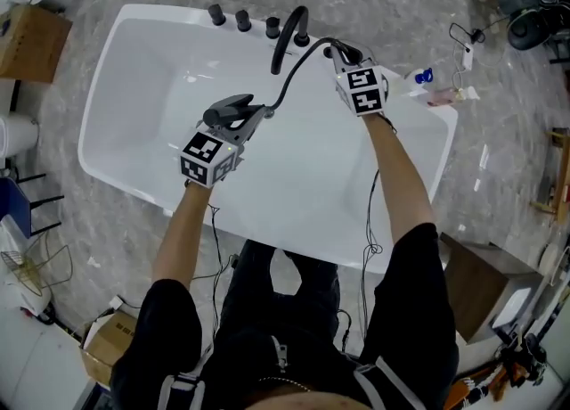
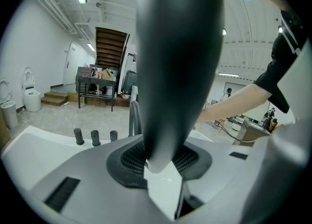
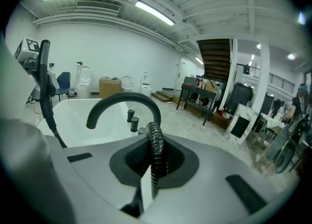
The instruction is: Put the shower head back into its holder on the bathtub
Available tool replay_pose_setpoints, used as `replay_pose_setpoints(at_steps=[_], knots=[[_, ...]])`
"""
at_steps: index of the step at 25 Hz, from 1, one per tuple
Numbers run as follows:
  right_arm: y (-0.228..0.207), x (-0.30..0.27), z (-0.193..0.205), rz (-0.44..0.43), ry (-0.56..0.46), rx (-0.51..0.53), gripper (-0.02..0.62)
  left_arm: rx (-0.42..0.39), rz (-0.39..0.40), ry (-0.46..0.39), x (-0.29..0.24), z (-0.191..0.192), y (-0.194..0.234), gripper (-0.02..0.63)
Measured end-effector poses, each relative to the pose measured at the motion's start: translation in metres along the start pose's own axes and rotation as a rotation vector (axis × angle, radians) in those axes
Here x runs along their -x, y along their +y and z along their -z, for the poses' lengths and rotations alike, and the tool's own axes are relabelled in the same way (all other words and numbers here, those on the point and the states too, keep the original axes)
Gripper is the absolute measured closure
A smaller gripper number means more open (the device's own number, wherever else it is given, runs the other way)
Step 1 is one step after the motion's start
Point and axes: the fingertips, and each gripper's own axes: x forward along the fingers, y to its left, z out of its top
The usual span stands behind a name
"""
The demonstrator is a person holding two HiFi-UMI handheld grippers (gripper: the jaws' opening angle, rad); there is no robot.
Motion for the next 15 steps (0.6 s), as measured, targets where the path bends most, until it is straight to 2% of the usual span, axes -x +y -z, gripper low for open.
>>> replay_pose_setpoints(at_steps=[15], knots=[[-0.017,-0.033,0.076,0.091,0.072,-0.111,0.58,-0.001,0.018,0.015,-0.009,0.03,0.0,0.465]])
